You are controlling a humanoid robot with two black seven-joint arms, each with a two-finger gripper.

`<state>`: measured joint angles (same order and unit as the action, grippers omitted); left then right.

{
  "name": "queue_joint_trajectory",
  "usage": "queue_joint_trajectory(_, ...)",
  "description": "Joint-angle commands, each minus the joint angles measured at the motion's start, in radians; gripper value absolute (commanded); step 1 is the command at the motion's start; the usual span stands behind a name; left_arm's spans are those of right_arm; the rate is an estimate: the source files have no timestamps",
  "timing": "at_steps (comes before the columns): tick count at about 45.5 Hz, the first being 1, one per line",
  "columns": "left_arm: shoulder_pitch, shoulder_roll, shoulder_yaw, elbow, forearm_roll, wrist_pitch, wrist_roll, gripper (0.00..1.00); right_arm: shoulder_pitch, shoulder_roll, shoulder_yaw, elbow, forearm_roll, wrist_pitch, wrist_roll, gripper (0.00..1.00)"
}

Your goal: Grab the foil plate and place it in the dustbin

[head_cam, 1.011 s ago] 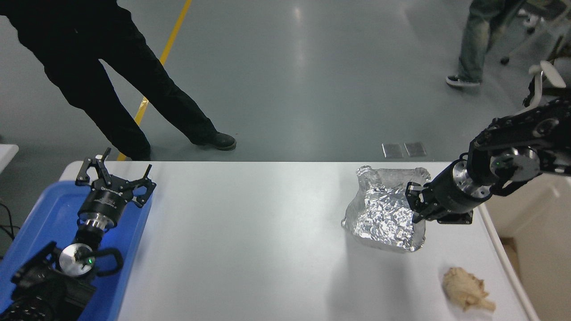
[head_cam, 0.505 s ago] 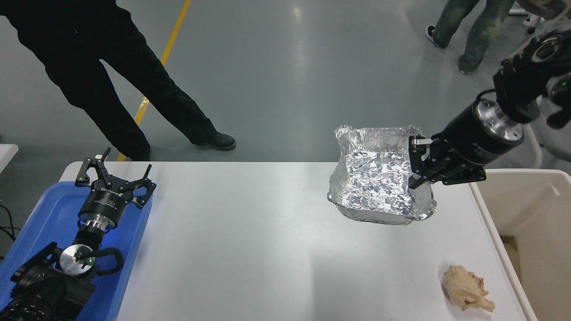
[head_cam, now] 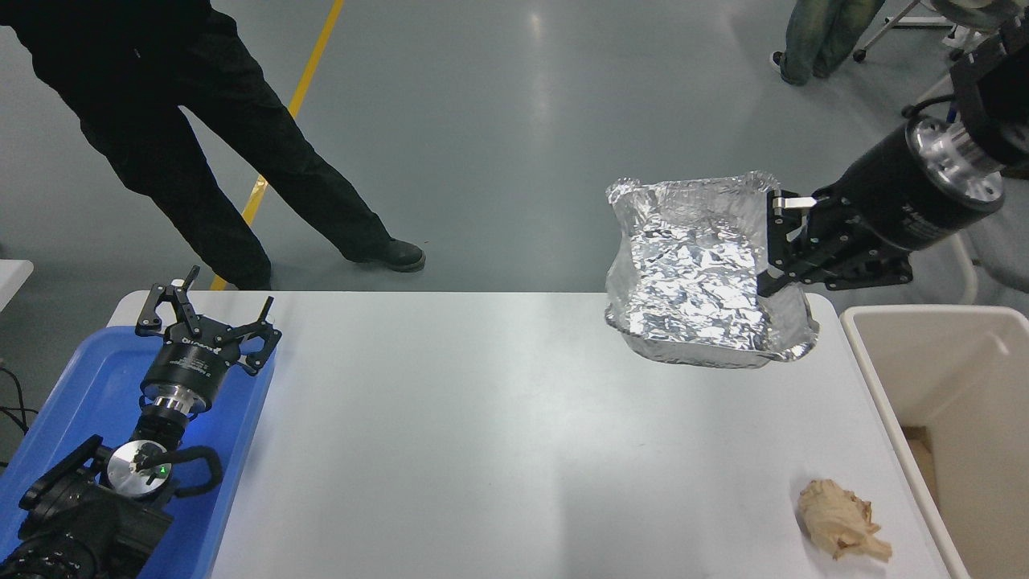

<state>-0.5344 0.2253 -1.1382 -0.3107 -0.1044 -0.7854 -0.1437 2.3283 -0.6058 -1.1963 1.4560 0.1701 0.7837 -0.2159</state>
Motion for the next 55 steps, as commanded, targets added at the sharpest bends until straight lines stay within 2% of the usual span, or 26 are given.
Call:
queue_joint_trajectory(1,0.002,0.0,-0.002,0.001,0.0,0.0,-0.001,0.99,-0.096,-0.199,-0.072,-0.048,-0.063,-0.038,-0.002,0.0)
queue_joint_trajectory(6,0.002,0.0,-0.002,0.001,0.0,0.0,-0.001,0.99,-0.174,-0.313,-0.069,-0.069,-0.155,-0.216,0.0,0.0)
queue_joint_trajectory(10,0.002,0.0,-0.002,0.001,0.0,0.0,-0.001,0.99,-0.269,-0.371,-0.052,-0.127,-0.182,-0.339,0.003,0.0)
queue_joint_trajectory(24,0.002,0.0,-0.002,0.001,-0.001,0.0,-0.001,0.99,-0.808,-0.37,0.269,-0.541,-0.184,-0.422,0.004,0.0)
queue_joint_trajectory(27,0.002,0.0,-0.002,0.001,0.0,0.0,-0.001,0.99,-0.935,-0.336,0.335,-0.635,-0.185,-0.451,0.004,0.0)
queue_joint_trajectory(34,0.002,-0.001,-0.002,-0.001,0.0,0.0,-0.001,0.99,-1.257,-0.169,0.422,-0.931,-0.185,-0.52,0.004,0.0)
queue_joint_trajectory(48,0.002,0.0,-0.002,0.001,0.0,0.0,-0.001,0.99,-1.579,0.046,0.56,-1.318,-0.185,-0.653,0.004,0.0)
queue_joint_trajectory(55,0.002,0.0,-0.002,0.001,0.0,0.0,-0.001,0.99,-1.656,0.103,0.554,-1.424,-0.185,-0.707,0.001,0.0)
